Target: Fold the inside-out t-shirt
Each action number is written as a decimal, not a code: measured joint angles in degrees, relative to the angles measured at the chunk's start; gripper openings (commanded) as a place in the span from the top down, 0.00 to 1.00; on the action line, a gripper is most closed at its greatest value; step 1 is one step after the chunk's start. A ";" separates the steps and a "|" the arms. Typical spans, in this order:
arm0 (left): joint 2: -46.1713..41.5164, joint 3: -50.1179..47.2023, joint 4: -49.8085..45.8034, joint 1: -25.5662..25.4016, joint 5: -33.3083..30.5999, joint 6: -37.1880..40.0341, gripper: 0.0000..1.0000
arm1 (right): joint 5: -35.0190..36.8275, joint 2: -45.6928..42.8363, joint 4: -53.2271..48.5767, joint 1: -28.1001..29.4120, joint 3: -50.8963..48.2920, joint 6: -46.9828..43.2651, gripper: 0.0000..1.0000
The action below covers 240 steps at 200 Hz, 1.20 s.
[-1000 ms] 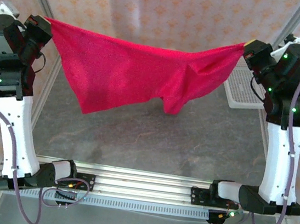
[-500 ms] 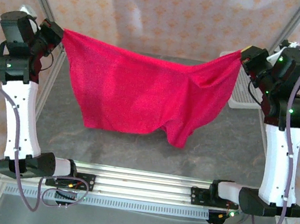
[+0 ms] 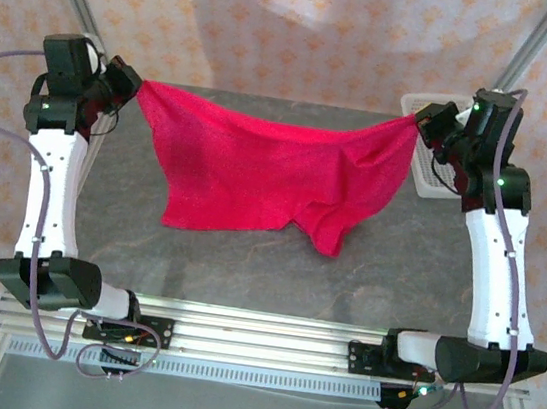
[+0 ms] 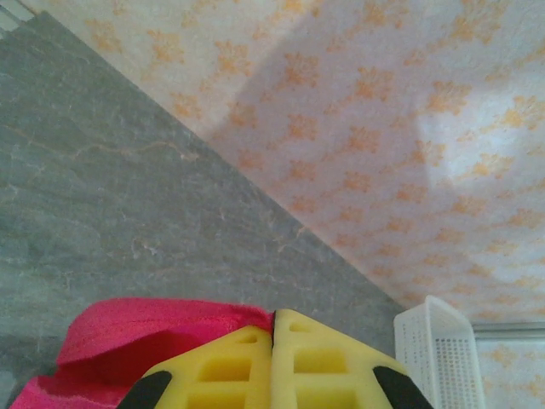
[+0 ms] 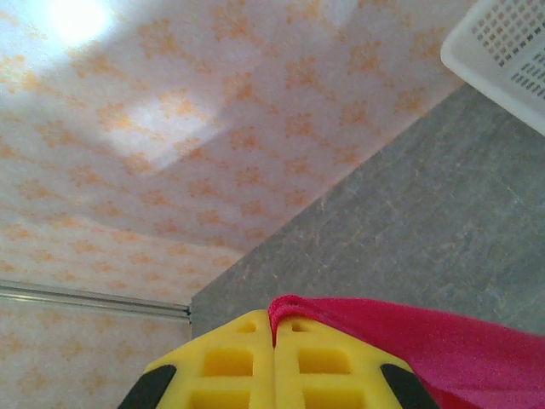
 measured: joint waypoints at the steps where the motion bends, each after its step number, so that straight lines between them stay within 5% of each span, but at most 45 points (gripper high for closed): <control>1: 0.00 -0.02 0.00 0.00 -0.02 0.02 1.00 | -0.02 0.02 0.00 0.00 -0.11 0.02 1.00; 96: -7.21 -7.41 -2.12 -0.04 -0.20 2.47 1.00 | -0.39 -9.07 -1.40 0.00 -12.61 -0.87 1.00; 176: -14.84 17.66 -6.84 0.00 -2.47 3.34 1.00 | 4.55 -19.63 -6.51 0.00 9.27 -5.73 1.00; 240: -12.85 9.09 -3.19 0.00 -1.90 3.43 1.00 | 3.58 -15.34 -3.21 -0.09 0.37 -5.42 1.00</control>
